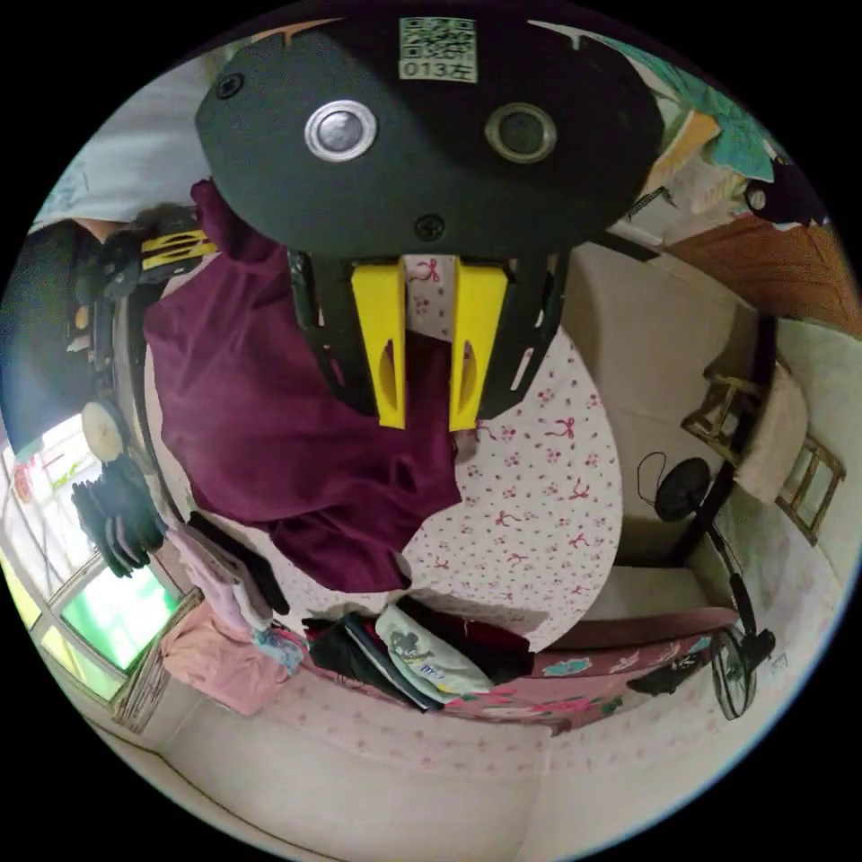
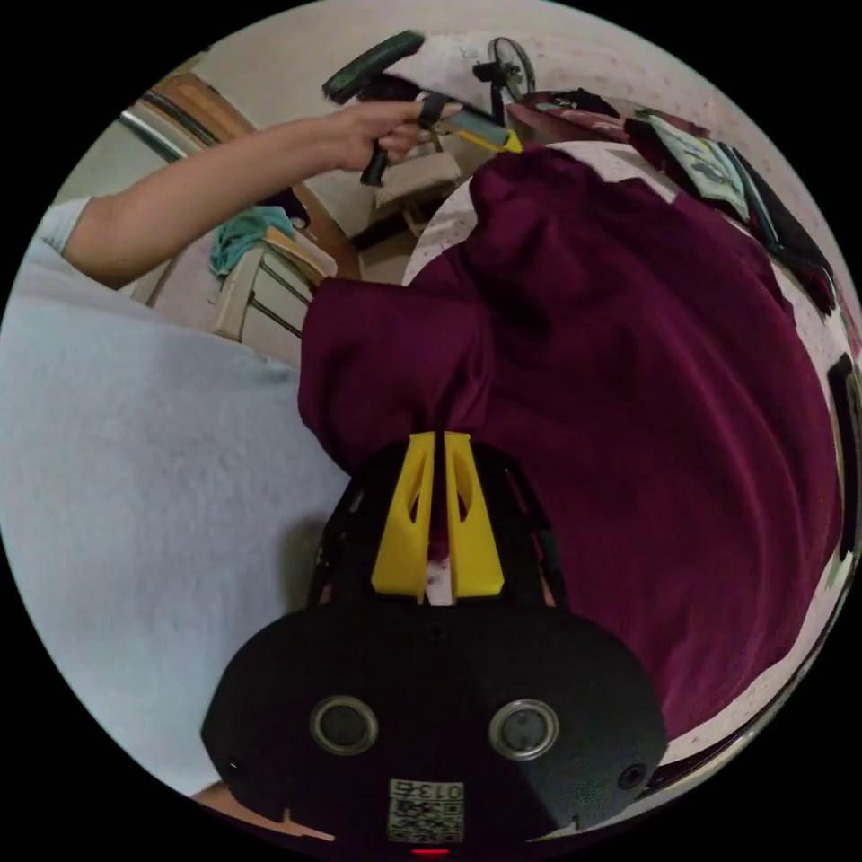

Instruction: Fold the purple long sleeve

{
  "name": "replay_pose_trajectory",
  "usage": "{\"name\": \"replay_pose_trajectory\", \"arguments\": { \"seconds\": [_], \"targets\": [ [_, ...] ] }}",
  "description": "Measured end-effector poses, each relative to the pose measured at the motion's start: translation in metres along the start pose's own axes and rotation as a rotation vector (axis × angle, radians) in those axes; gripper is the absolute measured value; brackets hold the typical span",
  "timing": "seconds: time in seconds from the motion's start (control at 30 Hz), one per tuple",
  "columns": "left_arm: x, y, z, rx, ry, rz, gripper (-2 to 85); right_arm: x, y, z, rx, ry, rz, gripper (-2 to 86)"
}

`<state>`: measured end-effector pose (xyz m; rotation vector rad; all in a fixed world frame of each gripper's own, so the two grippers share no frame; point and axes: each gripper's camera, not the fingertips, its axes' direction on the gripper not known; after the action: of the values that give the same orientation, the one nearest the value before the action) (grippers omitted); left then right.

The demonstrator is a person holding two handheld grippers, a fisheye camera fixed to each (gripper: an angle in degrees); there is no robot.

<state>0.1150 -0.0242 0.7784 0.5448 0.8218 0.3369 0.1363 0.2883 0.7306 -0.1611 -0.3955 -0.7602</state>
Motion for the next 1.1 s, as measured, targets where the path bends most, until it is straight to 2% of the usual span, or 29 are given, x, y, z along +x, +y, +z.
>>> {"name": "replay_pose_trajectory", "arguments": {
  "seconds": [0.1, 0.2, 0.27, 0.3, 0.37, 0.47, 0.53, 0.67, 0.83, 0.9, 1.0, 1.1],
  "targets": [
    [0.035, 0.014, -0.005, 0.017, 0.011, 0.133, 8.2, 0.015, 0.035, -0.024, 0.098, 0.009, 0.106, 1.2],
    [0.093, 0.028, 0.0, -0.06, 0.104, 0.361, 8.9, 0.042, 0.093, -0.05, 0.234, 0.083, 0.364, 1.3],
    [0.13, 0.037, 0.003, -0.114, 0.134, 0.49, 10.3, 0.065, 0.156, -0.07, 0.333, 0.192, 0.662, 2.0],
    [0.153, 0.043, 0.007, -0.155, 0.15, 0.561, 11.9, 0.069, 0.173, -0.075, 0.354, 0.224, 0.736, 2.4],
    [0.18, 0.048, 0.012, -0.199, 0.203, 0.603, 13.5, 0.075, 0.234, -0.091, 0.394, 0.36, 0.975, 4.3],
    [0.212, 0.052, 0.036, -0.299, 0.242, 0.645, 11.3, 0.076, 0.289, -0.101, 0.372, 0.507, 1.171, 7.7],
    [0.23, 0.051, 0.065, -0.431, 0.271, 0.671, 5.1, 0.081, 0.312, -0.102, 0.394, 0.491, 1.254, 8.5],
    [0.256, 0.041, 0.076, -0.499, 0.237, 0.742, 2.4, 0.103, 0.334, -0.089, 0.441, 0.316, 1.301, 5.0],
    [0.279, 0.029, 0.044, -0.546, 0.175, 0.863, 1.4, 0.095, 0.346, -0.108, 0.453, 0.366, 1.223, 2.7],
    [0.275, 0.032, 0.044, -0.588, 0.175, 0.84, 1.3, 0.089, 0.358, -0.112, 0.466, 0.356, 1.196, 2.7],
    [0.264, 0.043, 0.061, -0.685, 0.159, 0.779, 1.3, 0.093, 0.378, -0.1, 0.386, 0.307, 1.208, 2.8],
    [0.257, 0.03, 0.048, -0.645, 0.218, 0.669, 1.6, 0.096, 0.393, -0.1, 0.344, 0.354, 1.251, 4.1]
  ]
}}
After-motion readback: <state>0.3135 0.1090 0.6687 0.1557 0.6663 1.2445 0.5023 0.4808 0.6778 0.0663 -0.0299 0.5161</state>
